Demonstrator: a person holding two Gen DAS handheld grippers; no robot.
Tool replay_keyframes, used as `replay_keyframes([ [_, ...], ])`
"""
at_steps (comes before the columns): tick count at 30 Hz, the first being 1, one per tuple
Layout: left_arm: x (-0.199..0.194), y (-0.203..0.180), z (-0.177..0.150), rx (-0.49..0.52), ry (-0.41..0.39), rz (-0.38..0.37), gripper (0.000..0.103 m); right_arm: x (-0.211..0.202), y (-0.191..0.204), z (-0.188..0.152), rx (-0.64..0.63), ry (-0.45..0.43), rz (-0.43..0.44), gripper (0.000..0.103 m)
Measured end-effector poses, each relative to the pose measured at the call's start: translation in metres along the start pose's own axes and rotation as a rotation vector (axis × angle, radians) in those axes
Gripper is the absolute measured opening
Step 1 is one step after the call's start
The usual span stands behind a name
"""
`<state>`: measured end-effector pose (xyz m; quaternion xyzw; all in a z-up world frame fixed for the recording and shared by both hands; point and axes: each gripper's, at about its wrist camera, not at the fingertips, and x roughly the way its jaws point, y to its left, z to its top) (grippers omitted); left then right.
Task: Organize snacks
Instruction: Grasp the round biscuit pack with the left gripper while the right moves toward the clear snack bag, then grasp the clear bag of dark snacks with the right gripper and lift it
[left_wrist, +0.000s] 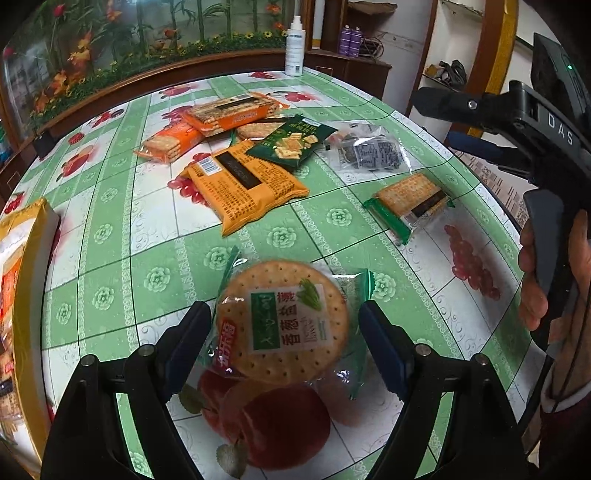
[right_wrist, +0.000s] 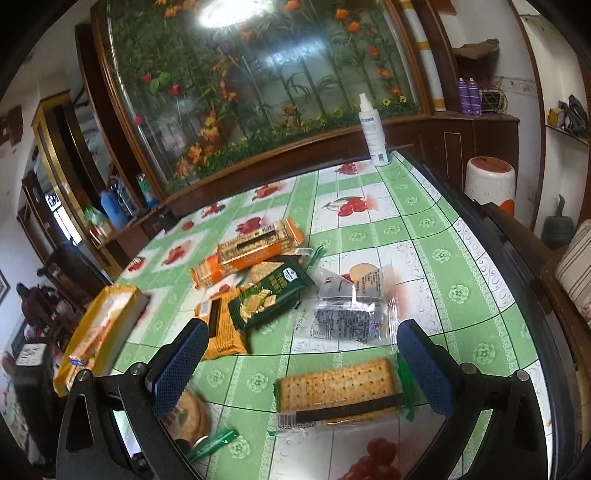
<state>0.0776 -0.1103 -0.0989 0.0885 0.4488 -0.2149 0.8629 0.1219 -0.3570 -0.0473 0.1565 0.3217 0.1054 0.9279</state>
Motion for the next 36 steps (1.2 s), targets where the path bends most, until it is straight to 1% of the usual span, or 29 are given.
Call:
replay_keyframes([
  [6,0.003,-0.006,0.004,0.040,0.006,0.021,0.082,0.003,-0.004,0.000,0.005,0.022,-0.012,0.103],
  [9,0.002,-0.005,0.005,0.042,0.005,0.023,0.082,0.011,-0.007,0.001,-0.008,0.049,-0.039,0.103],
  [12,-0.003,-0.003,0.006,0.050,-0.007,0.043,0.082,0.025,-0.007,0.005,-0.026,0.090,-0.073,0.103],
  [14,-0.005,-0.001,0.006,0.058,-0.011,0.037,0.082,0.038,-0.005,0.008,-0.042,0.120,-0.107,0.103],
  [16,0.000,0.000,0.006,0.069,0.009,0.032,0.082,0.050,-0.004,0.010,-0.057,0.144,-0.130,0.103],
  [21,0.010,0.000,0.006,0.074,0.018,-0.004,0.082,0.083,0.003,0.014,-0.126,0.199,-0.242,0.103],
  [23,0.013,-0.002,0.007,0.081,0.026,-0.001,0.085,0.092,0.000,0.013,-0.124,0.218,-0.259,0.103],
  [26,0.020,-0.008,0.006,0.122,0.047,0.001,0.089,0.102,-0.006,0.012,-0.108,0.246,-0.253,0.103],
  [28,0.021,-0.009,0.005,0.127,0.046,-0.010,0.089,0.108,-0.010,0.011,-0.104,0.266,-0.242,0.101],
  [30,0.022,-0.005,0.006,0.098,0.052,-0.024,0.091,0.112,-0.010,0.010,-0.124,0.273,-0.256,0.099],
  [31,0.023,-0.002,0.005,0.082,0.052,-0.030,0.094,0.112,-0.010,0.010,-0.134,0.272,-0.260,0.096],
  [32,0.024,-0.001,0.005,0.073,0.052,-0.028,0.099,0.112,-0.009,0.010,-0.140,0.269,-0.258,0.093],
  [33,0.025,0.002,0.004,0.060,0.050,-0.025,0.100,0.112,-0.007,0.010,-0.156,0.267,-0.269,0.090],
  [36,0.025,0.002,0.003,0.051,0.041,-0.020,0.101,0.112,-0.004,0.010,-0.189,0.263,-0.287,0.088],
])
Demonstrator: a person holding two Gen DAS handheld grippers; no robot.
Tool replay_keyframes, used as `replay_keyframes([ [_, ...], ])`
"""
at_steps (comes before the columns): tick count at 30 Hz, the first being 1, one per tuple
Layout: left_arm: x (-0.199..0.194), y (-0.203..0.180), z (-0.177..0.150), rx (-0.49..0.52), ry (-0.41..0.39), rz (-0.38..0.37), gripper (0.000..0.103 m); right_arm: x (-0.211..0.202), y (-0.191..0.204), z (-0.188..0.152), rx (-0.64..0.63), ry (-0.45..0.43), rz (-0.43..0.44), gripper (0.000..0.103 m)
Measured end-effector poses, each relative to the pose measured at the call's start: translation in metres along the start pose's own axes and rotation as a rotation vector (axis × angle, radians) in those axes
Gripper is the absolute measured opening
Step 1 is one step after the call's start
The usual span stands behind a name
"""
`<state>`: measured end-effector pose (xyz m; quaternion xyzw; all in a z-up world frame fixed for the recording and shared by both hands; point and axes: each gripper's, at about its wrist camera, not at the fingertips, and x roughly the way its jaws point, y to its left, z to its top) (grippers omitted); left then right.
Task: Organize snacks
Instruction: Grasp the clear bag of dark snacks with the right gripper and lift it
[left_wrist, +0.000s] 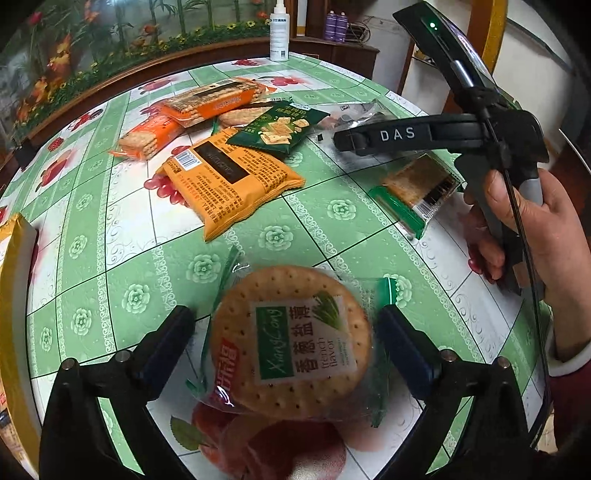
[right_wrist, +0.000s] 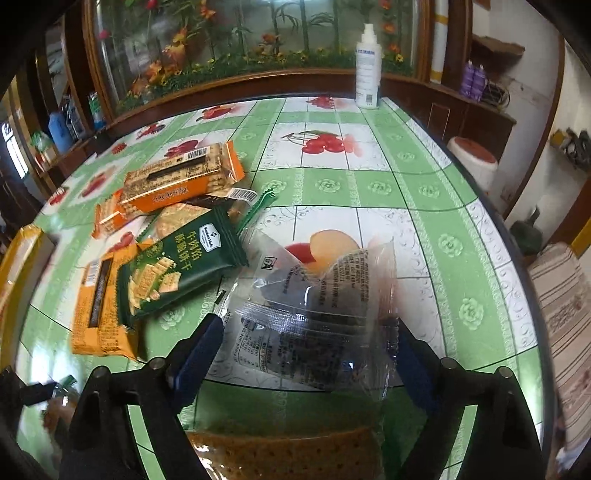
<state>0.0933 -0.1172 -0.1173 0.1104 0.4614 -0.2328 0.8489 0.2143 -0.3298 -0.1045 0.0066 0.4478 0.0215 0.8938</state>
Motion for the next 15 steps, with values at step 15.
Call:
replay_keyframes([
  [15,-0.015,0.007,-0.009,-0.085,-0.058,0.002,0.074,-0.027,-0.004,0.003,0.003,-0.102,0.059,0.044],
])
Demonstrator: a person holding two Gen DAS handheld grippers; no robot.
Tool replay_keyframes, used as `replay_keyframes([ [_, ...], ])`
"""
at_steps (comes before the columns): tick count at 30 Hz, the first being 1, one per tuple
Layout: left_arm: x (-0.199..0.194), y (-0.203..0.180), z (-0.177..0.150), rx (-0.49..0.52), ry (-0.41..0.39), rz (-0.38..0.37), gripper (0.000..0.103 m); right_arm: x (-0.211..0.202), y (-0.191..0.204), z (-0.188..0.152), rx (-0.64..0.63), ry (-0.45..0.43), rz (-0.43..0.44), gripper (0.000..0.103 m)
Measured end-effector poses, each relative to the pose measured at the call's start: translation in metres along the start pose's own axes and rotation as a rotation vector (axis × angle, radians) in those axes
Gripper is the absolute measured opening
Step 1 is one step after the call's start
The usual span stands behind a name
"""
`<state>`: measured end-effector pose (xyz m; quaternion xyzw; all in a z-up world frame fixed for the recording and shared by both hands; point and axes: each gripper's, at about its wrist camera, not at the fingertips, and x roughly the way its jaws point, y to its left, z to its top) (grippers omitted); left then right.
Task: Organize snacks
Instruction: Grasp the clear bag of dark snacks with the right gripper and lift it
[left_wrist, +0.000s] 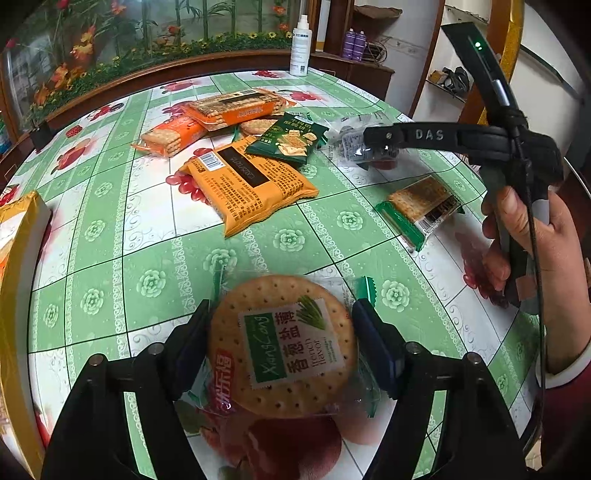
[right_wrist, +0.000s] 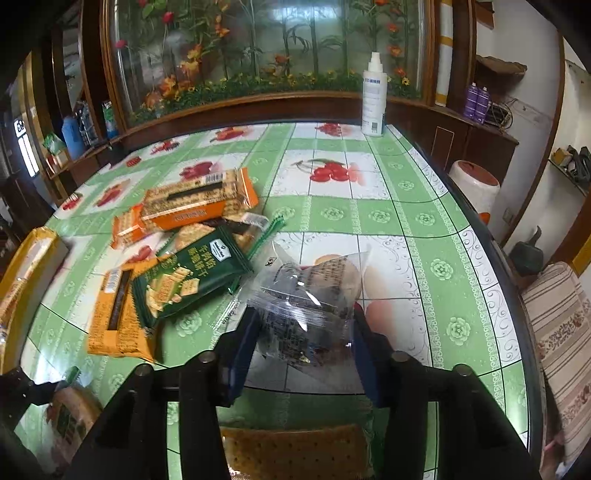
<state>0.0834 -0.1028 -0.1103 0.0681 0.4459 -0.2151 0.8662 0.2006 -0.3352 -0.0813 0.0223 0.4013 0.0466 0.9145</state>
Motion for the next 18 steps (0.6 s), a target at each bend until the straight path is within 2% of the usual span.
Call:
replay_keyframes([
  [2,-0.003,0.001,-0.002,-0.008,-0.013,0.000,0.074,-0.004,-0.001,0.000,0.009,-0.012,0.012,0.037],
  [11,-0.019,0.013,-0.006,-0.053,-0.052,-0.003,0.074,-0.036,-0.004,-0.009,0.059,-0.074,0.118,0.029],
  [18,-0.041,0.023,-0.006,-0.084,-0.106,0.003,0.074,-0.057,-0.006,-0.015,0.117,-0.104,0.273,0.020],
])
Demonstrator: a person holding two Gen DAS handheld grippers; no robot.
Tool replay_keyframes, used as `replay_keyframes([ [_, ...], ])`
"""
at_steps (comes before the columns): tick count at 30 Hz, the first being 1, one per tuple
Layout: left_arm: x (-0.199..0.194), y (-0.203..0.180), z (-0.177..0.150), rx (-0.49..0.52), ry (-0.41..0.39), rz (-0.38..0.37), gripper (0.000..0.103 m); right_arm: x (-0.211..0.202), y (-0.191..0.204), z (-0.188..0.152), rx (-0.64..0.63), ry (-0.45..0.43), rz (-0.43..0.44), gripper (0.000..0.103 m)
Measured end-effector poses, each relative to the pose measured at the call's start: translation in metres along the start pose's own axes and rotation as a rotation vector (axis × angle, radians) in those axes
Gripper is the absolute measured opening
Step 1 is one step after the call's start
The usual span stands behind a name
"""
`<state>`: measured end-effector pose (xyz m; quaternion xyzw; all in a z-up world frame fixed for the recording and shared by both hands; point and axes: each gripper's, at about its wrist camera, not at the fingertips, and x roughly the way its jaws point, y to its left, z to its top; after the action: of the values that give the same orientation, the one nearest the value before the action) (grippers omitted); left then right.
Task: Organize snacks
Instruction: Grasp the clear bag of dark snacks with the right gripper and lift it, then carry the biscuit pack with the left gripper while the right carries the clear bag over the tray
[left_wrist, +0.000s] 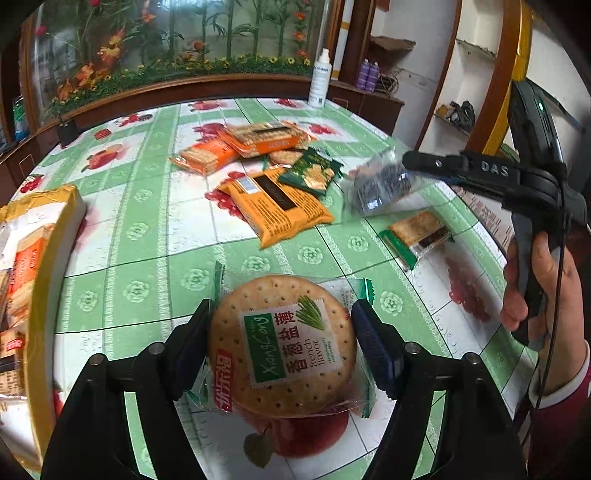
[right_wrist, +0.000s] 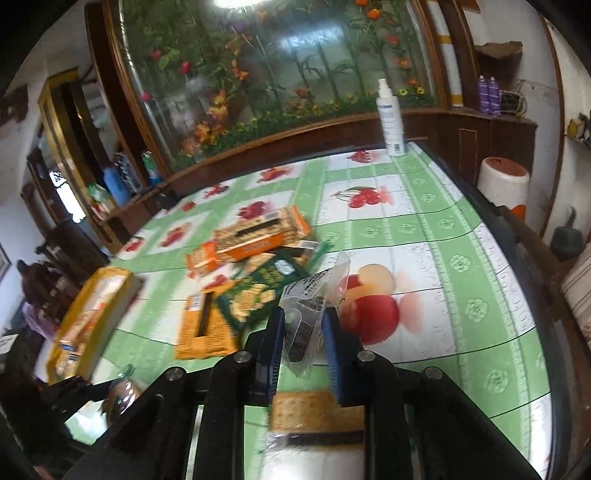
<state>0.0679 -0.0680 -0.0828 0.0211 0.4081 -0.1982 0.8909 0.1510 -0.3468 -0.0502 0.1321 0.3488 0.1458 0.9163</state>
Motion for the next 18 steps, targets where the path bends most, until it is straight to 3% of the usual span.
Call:
replay_keyframes([
  [4,-0.010,0.007,0.002,-0.025,-0.025,0.004,0.074,-0.005,0.002,-0.002,0.039,-0.006,0.090,0.008],
  [9,-0.017,0.012,0.004,-0.046,-0.045,0.003,0.074,-0.007,0.010,-0.003,0.029,-0.003,0.115,0.007],
  [11,-0.019,0.012,0.003,-0.051,-0.049,0.002,0.074,0.002,0.016,-0.005,-0.005,0.041,0.079,0.008],
  [12,-0.020,0.013,0.003,-0.051,-0.050,0.001,0.074,0.008,0.021,-0.007,-0.037,0.063,0.042,0.014],
  [14,-0.022,0.014,0.002,-0.052,-0.053,0.000,0.074,0.015,0.028,-0.012,-0.077,0.078,0.001,0.038],
  [15,-0.023,0.014,0.002,-0.056,-0.056,-0.001,0.074,0.020,0.031,-0.014,-0.095,0.092,0.007,0.066],
  [16,-0.024,0.015,0.002,-0.059,-0.060,-0.001,0.074,0.023,0.034,-0.017,-0.113,0.092,-0.005,0.084],
  [18,-0.026,0.017,0.002,-0.062,-0.063,0.000,0.074,0.030,0.045,-0.020,-0.180,0.098,-0.067,0.094],
])
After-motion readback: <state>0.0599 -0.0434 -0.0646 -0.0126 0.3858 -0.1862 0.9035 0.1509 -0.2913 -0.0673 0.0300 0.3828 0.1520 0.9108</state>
